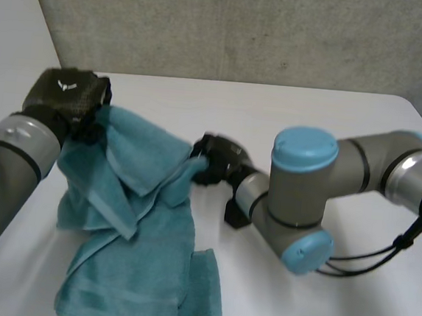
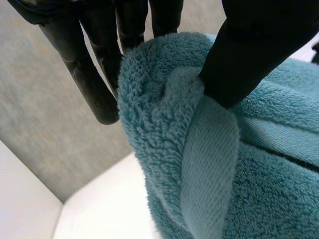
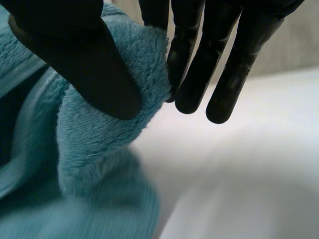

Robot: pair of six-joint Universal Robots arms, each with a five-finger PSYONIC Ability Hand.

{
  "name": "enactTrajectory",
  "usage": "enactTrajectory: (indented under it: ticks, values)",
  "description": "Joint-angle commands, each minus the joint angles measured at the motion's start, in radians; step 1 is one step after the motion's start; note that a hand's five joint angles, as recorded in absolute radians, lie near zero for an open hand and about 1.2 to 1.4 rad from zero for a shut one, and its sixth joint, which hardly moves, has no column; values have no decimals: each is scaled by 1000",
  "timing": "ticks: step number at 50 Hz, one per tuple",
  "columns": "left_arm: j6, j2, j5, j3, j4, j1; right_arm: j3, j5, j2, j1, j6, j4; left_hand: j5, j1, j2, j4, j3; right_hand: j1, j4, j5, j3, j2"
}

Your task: Fold the laundry

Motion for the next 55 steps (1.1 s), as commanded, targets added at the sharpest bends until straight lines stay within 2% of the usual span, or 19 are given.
enactTrajectory:
  ticks: [1, 4, 8, 16, 19, 22, 25, 26, 27, 30, 32, 34, 35, 38, 39, 41, 50, 54, 55]
  values:
    - [-5, -5, 5, 195, 33, -7, -195, 181, -112, -56, -22, 2, 281, 337, 221, 205, 230, 478, 295, 334, 298, 293]
    - [-17, -1, 5, 293, 41, -10, -232, 219, -253, -130, -52, -17, 281, 337, 221, 205, 230, 478, 295, 334, 298, 293]
    - [-38, 16, 0, 376, 106, -21, -267, 198, -354, -177, -97, -38, 281, 337, 221, 205, 230, 478, 295, 334, 298, 293]
    - [-126, 50, -3, 289, 180, -4, -330, -34, -385, -159, -225, 57, 281, 337, 221, 205, 230, 478, 295, 334, 298, 293]
    - [-136, 44, -4, 198, 180, 22, -335, -86, -341, -135, -271, 144, 281, 337, 221, 205, 230, 478, 295, 334, 298, 293]
    - [-132, 39, -4, 136, 185, 53, -337, -90, -269, -124, -316, 230, 281, 337, 221, 205, 230, 478, 295, 334, 298, 293]
    - [-129, 4, 8, -29, 202, 183, -335, -97, -213, -121, -361, 306, 281, 337, 221, 205, 230, 478, 295, 334, 298, 293]
    - [-129, 4, 8, -30, 202, 183, -335, -97, -191, -119, -379, 330, 281, 337, 221, 205, 230, 478, 295, 334, 298, 293]
    - [-127, -14, 10, -48, 205, 194, -335, -95, -119, -110, -443, 383, 281, 337, 221, 205, 230, 478, 295, 334, 298, 293]
    - [-124, -128, 31, -116, 225, 240, -333, -90, -95, -107, -468, 398, 197, 252, 136, 120, 146, 478, 295, 334, 298, 293]
    - [-117, -180, 45, -134, 222, 253, -326, -84, 0, -96, -578, 434, 126, 182, 66, 50, 75, 462, 279, 317, 282, 277]
    - [-106, -203, 51, -142, 217, 253, -317, -84, 24, -81, -601, 436, 18, 73, -43, -58, -33, 216, 34, 72, 37, 31]
    - [-91, -212, 53, -152, 211, 252, -312, -83, 34, -61, -607, 436, -201, -145, -261, -277, -252, -145, -328, -290, -325, -330]
    - [-63, -209, 53, -162, 200, 246, -310, -71, 31, -39, -606, 436, -586, -531, -647, -663, -637, -600, -783, -744, -780, -785]
    - [-39, -205, 53, -160, 189, 237, -310, -64, 24, -38, -606, 434, -782, -727, -843, -859, -833, -607, -790, -751, -787, -792]
    - [-17, -197, 53, -157, 177, 231, -309, -49, 3, -33, -604, 433, -907, -852, -968, -983, -958, -622, -804, -766, -801, -807]
    - [15, -30, 51, -166, 157, 146, -131, 6, -225, -50, -606, 382, -899, -843, -959, -975, -950, -619, -802, -763, -799, -804]
    - [18, -10, 50, -192, 151, 79, 29, 5, -330, -55, -620, 333, -899, -843, -959, -975, -950, -619, -802, -763, -798, -804]
    - [18, -14, 51, -212, 153, 28, 59, 5, -347, -55, -621, 324, -893, -837, -953, -969, -944, -619, -802, -763, -798, -804]
